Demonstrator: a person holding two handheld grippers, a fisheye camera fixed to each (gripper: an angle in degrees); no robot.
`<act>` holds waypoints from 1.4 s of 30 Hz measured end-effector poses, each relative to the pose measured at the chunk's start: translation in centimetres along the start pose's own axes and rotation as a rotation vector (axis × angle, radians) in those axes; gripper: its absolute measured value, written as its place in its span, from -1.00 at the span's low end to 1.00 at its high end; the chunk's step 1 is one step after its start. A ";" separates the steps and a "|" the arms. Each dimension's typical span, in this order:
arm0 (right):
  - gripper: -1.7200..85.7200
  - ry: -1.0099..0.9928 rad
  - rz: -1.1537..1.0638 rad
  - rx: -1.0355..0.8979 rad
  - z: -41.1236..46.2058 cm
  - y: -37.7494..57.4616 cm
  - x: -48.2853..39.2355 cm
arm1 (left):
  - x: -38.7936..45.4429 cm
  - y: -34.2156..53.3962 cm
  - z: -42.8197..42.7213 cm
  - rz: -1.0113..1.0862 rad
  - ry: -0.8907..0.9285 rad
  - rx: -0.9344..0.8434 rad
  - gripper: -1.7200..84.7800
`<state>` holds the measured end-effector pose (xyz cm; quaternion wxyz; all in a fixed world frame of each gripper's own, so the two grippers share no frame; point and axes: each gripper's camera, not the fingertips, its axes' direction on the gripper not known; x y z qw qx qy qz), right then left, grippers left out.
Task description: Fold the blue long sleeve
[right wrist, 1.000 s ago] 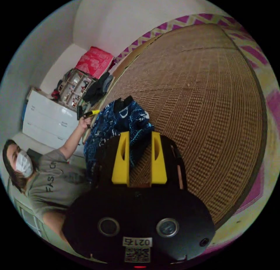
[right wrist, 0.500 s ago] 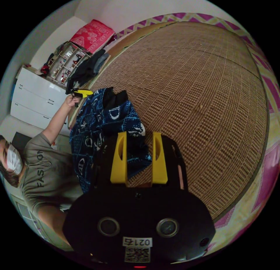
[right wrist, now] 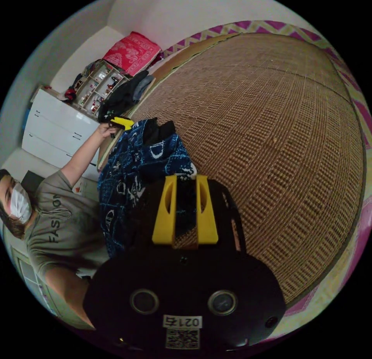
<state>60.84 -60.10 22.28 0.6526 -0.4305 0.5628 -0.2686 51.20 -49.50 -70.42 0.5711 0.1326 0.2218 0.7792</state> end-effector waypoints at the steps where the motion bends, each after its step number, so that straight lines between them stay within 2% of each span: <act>1: -0.84 0.010 -0.013 -0.015 0.2 -0.2 -0.3 | 0.1 -0.2 0.5 0.010 0.007 -0.023 -0.95; 5: -0.92 0.106 -0.071 -0.041 0.3 -1.2 -2.6 | 0.1 -0.8 0.9 -0.040 0.046 -0.014 -0.98; 16: -0.97 0.224 -0.050 0.054 -5.6 -6.3 -5.8 | 2.3 -5.3 -2.1 -0.033 -0.060 0.044 -0.98; 22: -0.96 0.333 0.006 0.060 -7.8 -11.3 -6.5 | 4.0 -10.6 -2.7 -0.013 -0.188 0.042 -0.98; 25: -0.95 0.438 0.050 0.163 -9.6 -13.3 -7.5 | 4.8 -12.5 -3.4 -0.024 -0.276 0.121 -0.98; 27: -0.90 0.496 0.082 0.219 -9.6 -14.1 -7.6 | 5.0 -13.2 -2.0 -0.048 -0.298 0.175 -0.98; 29: -0.85 0.523 0.138 0.173 -7.7 -14.5 -6.8 | 4.9 -13.1 0.2 -0.085 -0.314 0.159 -0.98; 31: -0.80 0.590 0.219 0.089 -5.5 -14.0 -5.7 | 5.1 -12.0 1.9 -0.141 -0.422 0.178 -0.98; 33: -0.76 0.685 0.274 0.083 -4.4 -12.1 -5.6 | 6.3 -9.1 1.7 -0.220 -0.591 0.322 -0.98; 34: -0.75 0.689 0.278 0.101 -4.5 -11.6 -5.9 | 6.8 -8.3 1.4 -0.234 -0.611 0.362 -0.98; 36: -0.76 0.687 0.167 0.195 -4.6 -10.2 -9.6 | 9.1 -5.0 0.5 -0.209 -0.552 0.514 -0.97; 37: -0.76 0.690 0.123 0.211 -4.2 -10.1 -11.0 | 9.8 -4.4 0.6 -0.186 -0.517 0.524 -0.97; 39: -0.77 0.561 -0.107 0.211 -1.0 -10.5 -17.7 | 12.3 -2.1 1.4 -0.147 -0.427 0.508 -0.97; 42: -0.76 0.485 -0.339 0.149 5.3 -11.9 -26.8 | 16.0 1.2 3.0 -0.137 -0.421 0.498 -0.98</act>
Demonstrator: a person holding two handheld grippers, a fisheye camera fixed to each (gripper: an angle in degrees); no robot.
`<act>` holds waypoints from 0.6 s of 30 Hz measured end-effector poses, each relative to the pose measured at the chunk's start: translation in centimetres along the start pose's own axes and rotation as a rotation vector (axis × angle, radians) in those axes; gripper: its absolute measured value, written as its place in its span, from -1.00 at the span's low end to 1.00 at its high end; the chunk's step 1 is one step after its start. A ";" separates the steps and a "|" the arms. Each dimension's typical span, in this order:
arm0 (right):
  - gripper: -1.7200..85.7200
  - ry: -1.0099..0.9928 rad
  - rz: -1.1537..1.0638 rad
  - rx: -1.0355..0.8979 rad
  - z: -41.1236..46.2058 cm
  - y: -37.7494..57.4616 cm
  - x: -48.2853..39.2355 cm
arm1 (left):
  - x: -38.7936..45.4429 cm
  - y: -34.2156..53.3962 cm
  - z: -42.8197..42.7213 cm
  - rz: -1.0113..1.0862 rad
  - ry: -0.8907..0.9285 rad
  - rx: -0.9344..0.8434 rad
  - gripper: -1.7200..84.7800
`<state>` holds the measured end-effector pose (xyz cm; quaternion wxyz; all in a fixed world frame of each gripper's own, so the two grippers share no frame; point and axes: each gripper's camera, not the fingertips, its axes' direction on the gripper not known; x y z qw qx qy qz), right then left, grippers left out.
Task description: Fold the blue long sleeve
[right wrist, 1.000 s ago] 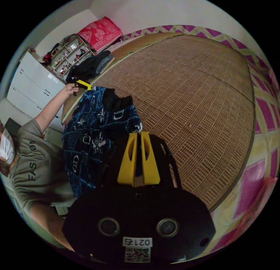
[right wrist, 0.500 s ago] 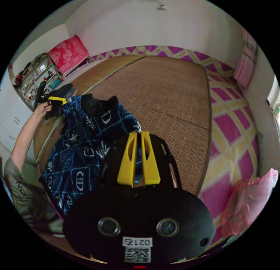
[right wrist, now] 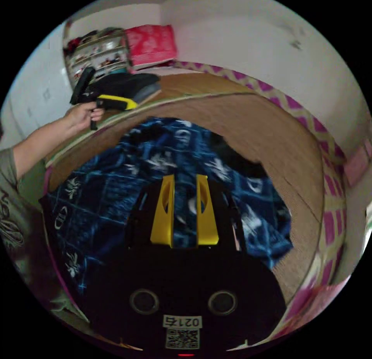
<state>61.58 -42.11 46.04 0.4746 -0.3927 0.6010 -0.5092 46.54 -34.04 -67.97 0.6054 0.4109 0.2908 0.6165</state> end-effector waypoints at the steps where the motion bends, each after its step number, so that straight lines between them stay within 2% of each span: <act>1: -0.76 -0.001 -0.041 0.000 0.5 -0.8 -2.0 | 0.6 0.8 -0.4 -0.006 -0.011 0.003 -0.98; 3: -0.76 0.019 -0.154 -0.006 2.4 -3.5 -8.7 | 2.5 3.6 -1.8 -0.032 -0.039 0.010 -0.98; 6: -0.76 0.093 -0.203 -0.038 4.9 -5.6 -13.6 | 4.1 6.7 -2.9 -0.093 -0.039 -0.016 -0.98; 10: -0.78 0.113 -0.204 -0.115 7.0 -6.2 -15.1 | 6.0 9.4 -3.9 -0.101 -0.068 -0.052 -0.98; 13: -0.87 0.163 -0.227 -0.180 7.9 -5.3 -15.5 | 8.0 10.9 -4.4 -0.078 -0.082 -0.060 -0.98; 16: -0.94 0.152 -0.124 -0.121 5.8 -3.6 -14.0 | 10.1 11.5 -4.8 -0.048 -0.100 -0.039 -0.98; 18: -0.95 0.061 0.073 0.054 0.4 -0.9 -10.4 | 12.0 11.6 -5.2 -0.032 -0.124 -0.016 -0.98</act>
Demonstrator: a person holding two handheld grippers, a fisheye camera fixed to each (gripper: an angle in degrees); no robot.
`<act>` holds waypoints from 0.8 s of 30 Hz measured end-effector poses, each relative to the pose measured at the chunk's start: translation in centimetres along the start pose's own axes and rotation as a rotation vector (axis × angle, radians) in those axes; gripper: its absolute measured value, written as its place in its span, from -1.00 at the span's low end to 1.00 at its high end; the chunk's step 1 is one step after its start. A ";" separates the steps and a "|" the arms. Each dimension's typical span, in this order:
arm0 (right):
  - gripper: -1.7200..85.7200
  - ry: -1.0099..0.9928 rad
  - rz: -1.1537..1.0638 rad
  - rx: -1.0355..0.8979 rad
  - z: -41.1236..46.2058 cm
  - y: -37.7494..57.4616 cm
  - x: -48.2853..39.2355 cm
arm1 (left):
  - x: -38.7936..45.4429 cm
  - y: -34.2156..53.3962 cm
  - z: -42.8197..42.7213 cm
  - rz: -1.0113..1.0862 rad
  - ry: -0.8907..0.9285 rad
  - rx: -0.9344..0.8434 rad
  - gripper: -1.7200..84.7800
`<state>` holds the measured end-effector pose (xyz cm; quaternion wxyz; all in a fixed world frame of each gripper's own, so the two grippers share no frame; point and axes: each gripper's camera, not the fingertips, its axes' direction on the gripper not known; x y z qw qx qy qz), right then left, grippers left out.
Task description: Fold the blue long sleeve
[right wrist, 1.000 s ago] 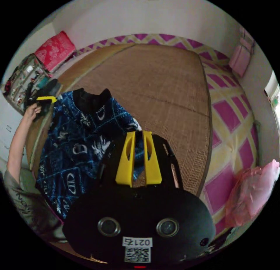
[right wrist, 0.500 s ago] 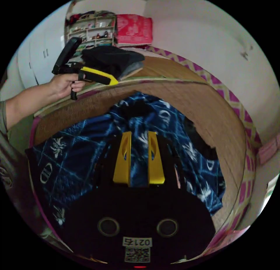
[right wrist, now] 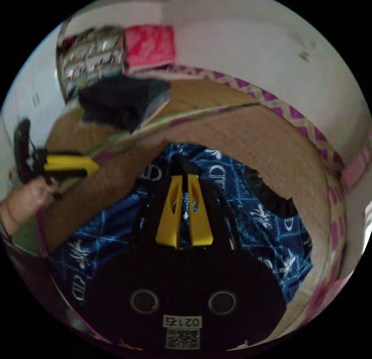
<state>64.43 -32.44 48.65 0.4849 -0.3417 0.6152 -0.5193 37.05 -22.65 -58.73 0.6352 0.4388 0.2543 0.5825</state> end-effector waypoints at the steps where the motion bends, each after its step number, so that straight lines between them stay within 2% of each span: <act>1: -0.96 -0.016 0.052 0.044 -1.7 0.9 1.3 | 0.5 0.0 -0.1 0.004 -0.002 0.007 -0.98; 4: -0.96 -0.061 0.290 0.264 -11.4 7.2 9.2 | 3.0 -0.4 -0.5 0.037 -0.022 0.007 -0.98; 6: -0.96 0.017 0.437 0.379 -19.4 14.0 15.7 | 5.4 -1.0 -0.4 0.080 -0.006 0.014 -0.98; 12: -0.95 0.291 0.762 0.430 -34.8 33.8 28.7 | 11.9 -2.6 1.7 0.161 0.103 -0.046 -0.98; 17: -0.95 0.365 1.057 0.402 -40.2 51.2 34.7 | 16.4 -3.0 3.3 0.156 0.148 -0.076 -0.98; 21: -0.96 0.325 1.288 0.382 -40.2 65.2 35.9 | 19.6 -3.3 4.2 0.160 0.185 -0.108 -0.98; 24: -0.96 0.248 1.365 0.404 -39.6 71.9 35.9 | 21.8 -3.9 4.4 0.180 0.192 -0.123 -0.98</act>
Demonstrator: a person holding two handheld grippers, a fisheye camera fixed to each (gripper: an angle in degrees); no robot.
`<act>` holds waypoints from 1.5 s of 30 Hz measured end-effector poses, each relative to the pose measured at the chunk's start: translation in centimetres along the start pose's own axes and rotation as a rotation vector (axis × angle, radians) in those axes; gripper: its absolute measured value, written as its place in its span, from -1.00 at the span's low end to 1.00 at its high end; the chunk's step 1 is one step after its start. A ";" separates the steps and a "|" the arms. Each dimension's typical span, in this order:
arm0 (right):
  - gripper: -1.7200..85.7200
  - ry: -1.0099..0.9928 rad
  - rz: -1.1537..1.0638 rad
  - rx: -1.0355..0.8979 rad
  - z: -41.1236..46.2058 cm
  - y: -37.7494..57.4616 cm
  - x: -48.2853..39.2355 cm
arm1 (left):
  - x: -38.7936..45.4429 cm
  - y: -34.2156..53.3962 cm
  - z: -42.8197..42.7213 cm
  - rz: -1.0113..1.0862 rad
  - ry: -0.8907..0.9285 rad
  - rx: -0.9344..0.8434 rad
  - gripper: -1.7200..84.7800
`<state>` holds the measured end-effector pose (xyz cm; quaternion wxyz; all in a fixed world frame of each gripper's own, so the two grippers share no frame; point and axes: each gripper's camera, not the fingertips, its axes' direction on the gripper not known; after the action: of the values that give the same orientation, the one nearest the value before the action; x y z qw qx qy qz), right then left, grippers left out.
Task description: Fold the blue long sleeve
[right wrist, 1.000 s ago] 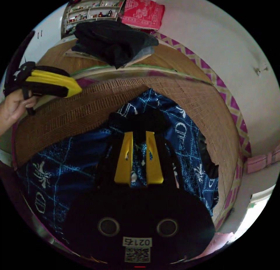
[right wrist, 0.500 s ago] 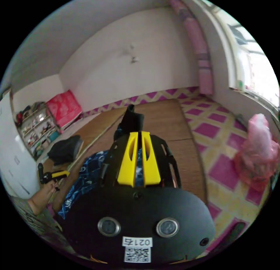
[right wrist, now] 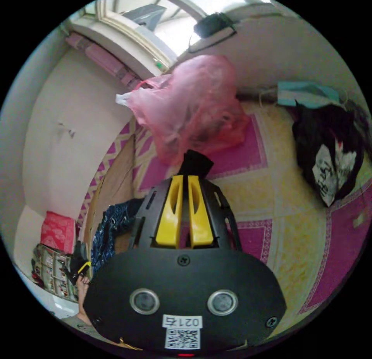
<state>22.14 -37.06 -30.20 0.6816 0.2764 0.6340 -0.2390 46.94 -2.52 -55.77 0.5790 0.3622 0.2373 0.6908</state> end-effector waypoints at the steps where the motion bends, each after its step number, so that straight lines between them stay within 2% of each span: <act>1: -0.95 -0.017 0.015 -0.010 0.0 0.2 1.0 | 0.4 -0.2 0.1 0.006 0.006 -0.003 -0.98; 8: -0.91 -0.219 0.221 -0.082 -1.9 2.5 9.0 | 4.9 -2.7 0.2 0.032 0.072 -0.001 -0.98; 11: -0.85 -0.207 0.239 -0.123 -3.8 3.2 10.1 | 6.9 -3.6 -0.1 0.074 0.069 0.009 -0.97; 14: -0.75 -0.144 0.215 -0.086 -7.3 3.7 10.2 | 8.7 -4.3 -0.2 0.126 0.011 0.035 -0.95; 19: -0.73 -0.099 -0.048 -0.118 -11.0 5.3 4.7 | 11.9 -6.0 0.7 0.279 -0.054 0.044 -0.83; 23: -0.72 0.021 -0.371 -0.200 -11.8 9.8 -4.0 | 14.4 -6.8 2.1 0.412 -0.062 -0.057 -0.75; 25: -0.73 0.080 -0.495 -0.235 -11.7 12.5 -7.5 | 14.2 -6.9 2.6 0.406 -0.109 -0.110 -0.79; 28: -0.80 0.208 -0.703 -0.276 -10.8 17.6 -12.7 | 11.8 -6.7 0.8 0.299 -0.112 -0.089 -0.92; 31: -0.95 0.352 -0.868 -0.248 -9.7 22.8 -17.0 | 7.2 -5.5 -4.1 0.124 0.057 0.027 -0.95; 33: -0.97 0.345 -0.951 -0.234 -9.1 26.0 -19.5 | 1.8 -3.4 -10.5 -0.046 0.180 0.202 -0.97; 35: -0.98 0.310 -0.962 -0.247 -8.8 27.3 -20.8 | -2.3 -1.3 -16.2 -0.131 0.193 0.327 -0.97; 39: -0.98 0.210 -0.933 -0.251 -8.7 28.9 -22.8 | -12.3 5.7 -31.2 -0.233 0.065 0.530 -0.98; 45: -0.98 0.108 -0.870 -0.278 -8.5 30.7 -25.1 | -27.4 20.5 -49.2 -0.487 -0.194 0.667 -0.98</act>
<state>34.65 -9.42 -3.30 0.5145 -0.0973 0.7518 -0.4008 -2.29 -29.13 -77.40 0.5962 0.5263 0.4709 0.3818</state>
